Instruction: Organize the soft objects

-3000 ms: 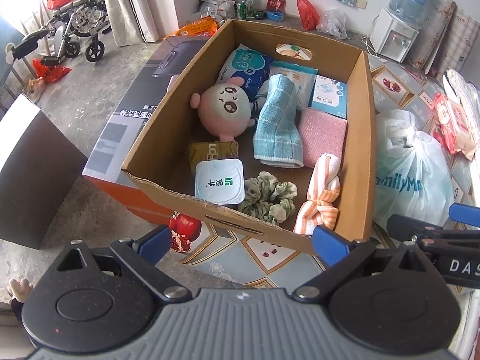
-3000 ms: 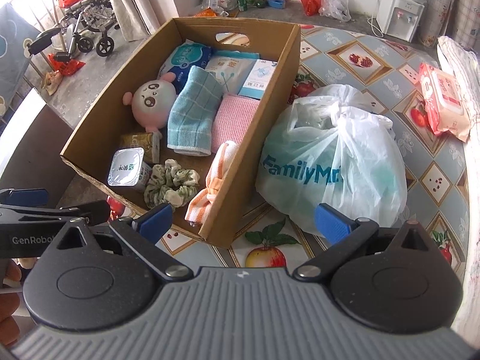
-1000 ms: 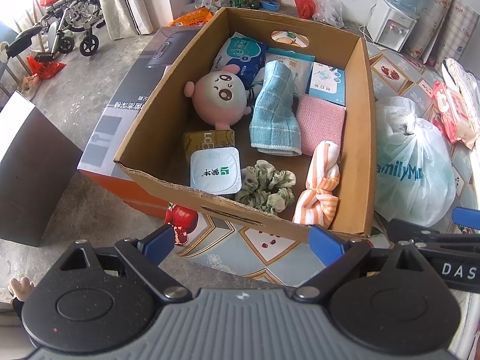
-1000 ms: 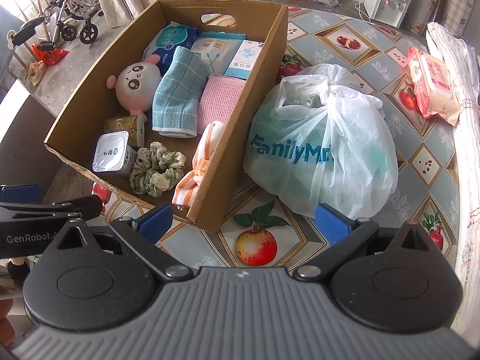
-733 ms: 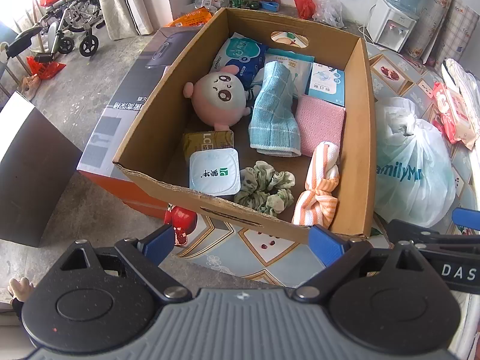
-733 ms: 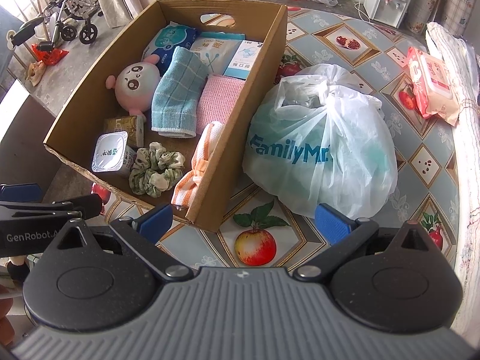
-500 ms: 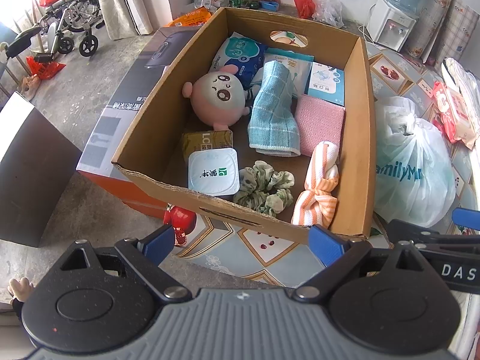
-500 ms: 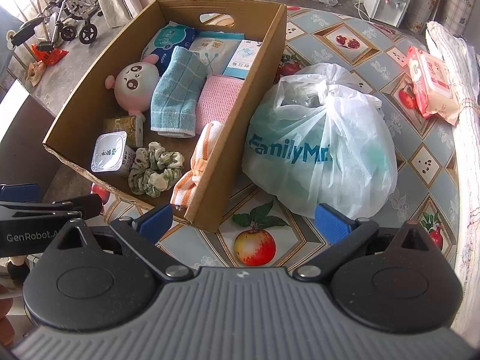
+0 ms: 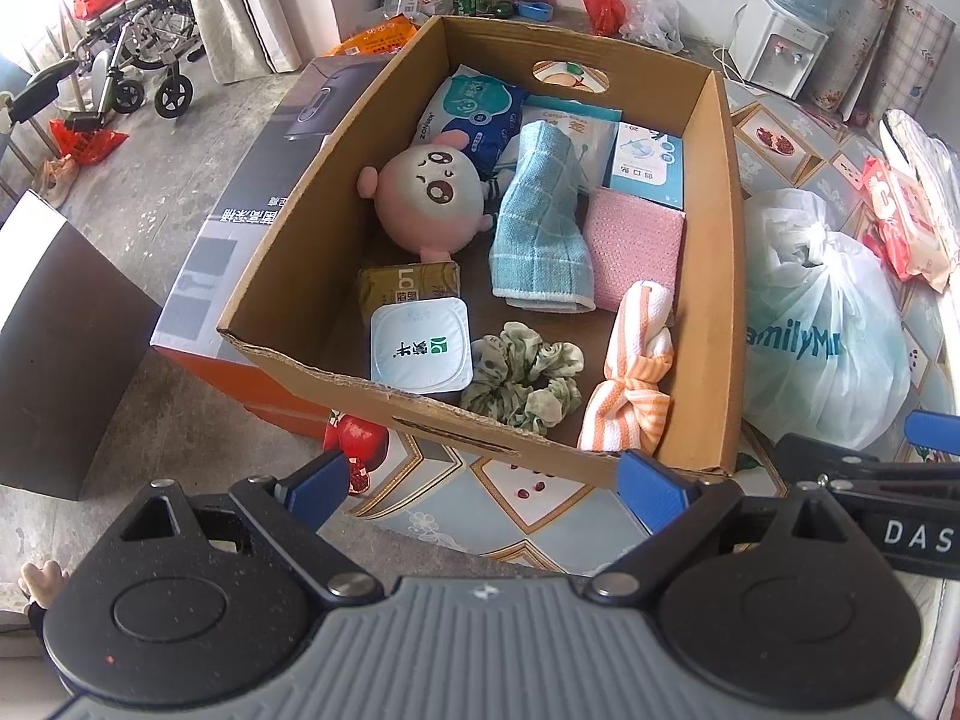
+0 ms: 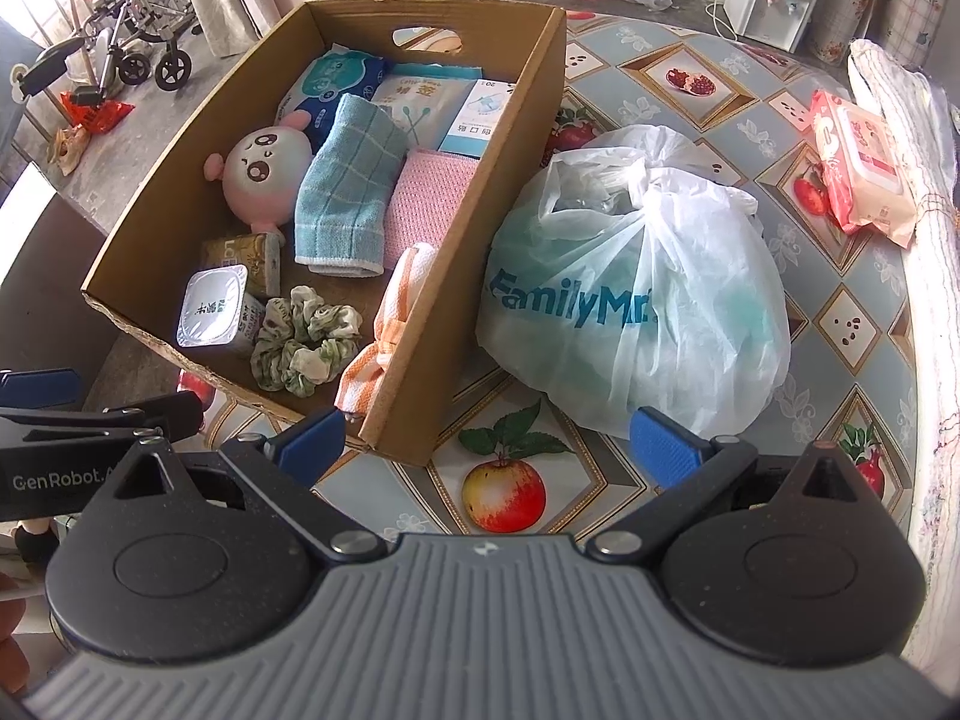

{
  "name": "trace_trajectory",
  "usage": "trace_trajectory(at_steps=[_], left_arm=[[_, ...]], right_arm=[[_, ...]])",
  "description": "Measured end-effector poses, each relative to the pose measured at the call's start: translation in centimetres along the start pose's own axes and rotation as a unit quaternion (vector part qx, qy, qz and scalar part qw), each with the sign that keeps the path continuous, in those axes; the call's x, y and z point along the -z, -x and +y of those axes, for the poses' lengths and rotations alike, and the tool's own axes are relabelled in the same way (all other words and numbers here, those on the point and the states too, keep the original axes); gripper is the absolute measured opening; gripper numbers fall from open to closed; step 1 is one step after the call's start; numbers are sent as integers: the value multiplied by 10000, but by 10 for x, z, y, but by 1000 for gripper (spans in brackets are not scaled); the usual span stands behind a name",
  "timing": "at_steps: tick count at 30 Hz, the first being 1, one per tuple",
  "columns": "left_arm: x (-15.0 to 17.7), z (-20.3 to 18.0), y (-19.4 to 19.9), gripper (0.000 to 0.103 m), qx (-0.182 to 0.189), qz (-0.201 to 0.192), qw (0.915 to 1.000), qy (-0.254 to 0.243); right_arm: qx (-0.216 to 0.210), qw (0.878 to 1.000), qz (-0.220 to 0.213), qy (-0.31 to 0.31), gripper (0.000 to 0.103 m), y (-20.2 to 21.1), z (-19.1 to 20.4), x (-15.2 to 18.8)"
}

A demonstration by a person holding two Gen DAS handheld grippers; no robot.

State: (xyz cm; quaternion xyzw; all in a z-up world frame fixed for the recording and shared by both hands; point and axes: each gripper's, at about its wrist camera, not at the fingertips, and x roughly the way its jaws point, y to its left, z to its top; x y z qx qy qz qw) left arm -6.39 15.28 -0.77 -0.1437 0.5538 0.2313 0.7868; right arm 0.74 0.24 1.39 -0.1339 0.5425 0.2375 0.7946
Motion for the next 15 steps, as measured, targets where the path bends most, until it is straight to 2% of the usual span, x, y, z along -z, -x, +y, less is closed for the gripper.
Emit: trace_trajectory(at_steps=[15], left_arm=[[-1, 2, 0, 97, 21, 6, 10000, -44]], right_arm=[[1, 10000, 10, 17, 101, 0, 0, 1]])
